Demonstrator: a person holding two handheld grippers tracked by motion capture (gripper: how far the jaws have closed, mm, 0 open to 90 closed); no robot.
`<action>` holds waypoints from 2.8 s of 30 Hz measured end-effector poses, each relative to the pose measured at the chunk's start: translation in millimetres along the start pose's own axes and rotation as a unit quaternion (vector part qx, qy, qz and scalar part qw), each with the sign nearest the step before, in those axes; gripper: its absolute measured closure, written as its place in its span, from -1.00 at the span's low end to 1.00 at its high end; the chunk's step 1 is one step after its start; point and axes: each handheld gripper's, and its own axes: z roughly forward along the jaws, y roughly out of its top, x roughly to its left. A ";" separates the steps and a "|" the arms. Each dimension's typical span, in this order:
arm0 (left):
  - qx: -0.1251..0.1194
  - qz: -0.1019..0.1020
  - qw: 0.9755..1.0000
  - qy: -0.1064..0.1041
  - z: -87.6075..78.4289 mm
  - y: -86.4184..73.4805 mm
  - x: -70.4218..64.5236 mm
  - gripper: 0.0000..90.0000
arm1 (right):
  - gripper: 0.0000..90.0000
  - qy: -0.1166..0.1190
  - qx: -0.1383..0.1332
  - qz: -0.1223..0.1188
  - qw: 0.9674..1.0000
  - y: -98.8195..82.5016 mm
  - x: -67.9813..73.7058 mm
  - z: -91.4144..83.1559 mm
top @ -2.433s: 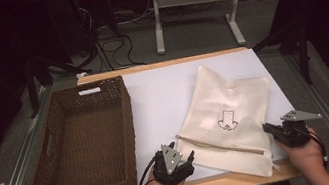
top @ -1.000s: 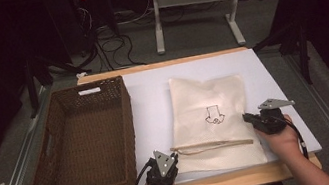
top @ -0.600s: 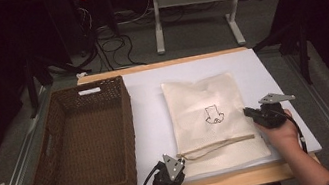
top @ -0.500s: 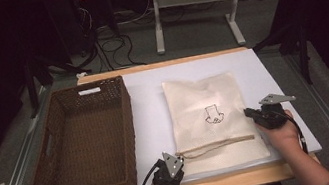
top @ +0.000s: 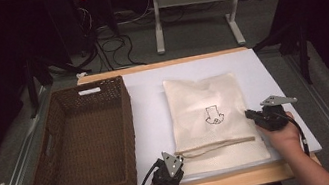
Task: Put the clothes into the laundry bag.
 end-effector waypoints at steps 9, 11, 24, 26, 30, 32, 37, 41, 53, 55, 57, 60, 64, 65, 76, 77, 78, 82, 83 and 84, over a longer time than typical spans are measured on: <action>-0.023 -0.033 0.999 0.005 -17.0 -2.5 8.2 0.81 | 0.84 0.005 -0.033 0.003 0.999 0.2 3.6 -18.7; -0.025 -0.029 0.999 0.011 -19.2 -2.7 7.7 0.88 | 0.98 0.007 -0.043 0.003 0.999 -0.2 4.6 -27.2; -0.028 -0.040 0.998 0.047 -20.4 2.2 13.7 1.00 | 1.00 0.041 -0.056 -0.033 0.997 -12.2 29.0 -53.3; 0.002 -0.049 0.997 0.061 -8.0 -0.2 15.7 1.00 | 1.00 0.042 -0.049 -0.033 0.997 -12.8 32.8 -51.3; 0.036 -0.055 0.996 0.061 3.7 -2.4 18.5 1.00 | 1.00 0.045 -0.048 -0.039 0.997 -13.0 35.7 -50.7; 0.033 -0.051 0.996 0.060 5.8 -0.6 19.4 1.00 | 1.00 0.046 -0.048 -0.041 0.997 -12.9 35.7 -50.7; 0.019 -0.042 0.997 0.059 12.0 3.2 20.9 1.00 | 1.00 0.050 -0.048 -0.037 0.997 -13.4 35.1 -49.7; -0.016 -0.037 0.997 0.065 6.3 4.9 19.6 0.98 | 1.00 0.050 -0.049 -0.037 0.997 -13.2 34.7 -50.4; -0.057 -0.005 0.998 0.037 -5.2 10.2 6.0 0.81 | 1.00 0.051 -0.049 -0.034 0.997 -13.3 35.8 -50.0; -0.059 -0.011 0.998 0.032 -10.6 8.9 6.9 0.65 | 1.00 0.052 -0.050 -0.035 0.997 -13.2 35.6 -50.1; -0.059 -0.022 0.998 0.016 -17.7 6.5 9.1 0.56 | 1.00 0.053 -0.050 -0.035 0.997 -13.1 35.5 -51.2; -0.042 -0.022 0.999 0.010 -19.1 2.4 12.6 0.37 | 1.00 0.052 -0.052 -0.036 0.997 -13.2 34.7 -51.5; 0.005 -0.081 0.997 -0.009 -2.0 -6.2 25.2 0.25 | 1.00 0.054 -0.050 -0.034 0.997 -13.4 36.2 -51.9; 0.005 -0.081 0.997 -0.009 -2.0 -6.2 25.2 0.24 | 1.00 0.054 -0.050 -0.034 0.997 -13.4 36.2 -51.9; 0.006 -0.084 0.995 -0.043 6.9 -5.9 21.4 0.59 | 0.99 0.055 -0.053 -0.037 0.996 -13.3 37.4 -51.8; 0.006 -0.082 0.996 -0.045 7.1 -5.7 20.5 0.68 | 0.99 0.055 -0.051 -0.033 0.997 -13.4 38.1 -51.8; 0.007 -0.080 0.996 -0.047 6.9 -5.3 19.4 0.77 | 0.99 0.055 -0.050 -0.034 0.997 -13.3 38.1 -51.4; -0.021 -0.047 0.998 -0.027 -0.5 0.6 11.9 0.87 | 0.98 0.056 -0.055 -0.035 0.996 -12.7 38.8 -51.5; -0.030 -0.043 0.998 -0.022 -2.8 1.8 10.5 0.88 | 0.97 0.057 -0.056 -0.032 0.996 -12.5 39.2 -51.8; -0.042 -0.038 0.998 -0.017 -6.8 3.5 8.5 0.88 | 0.96 0.058 -0.058 -0.032 0.996 -12.2 39.3 -51.8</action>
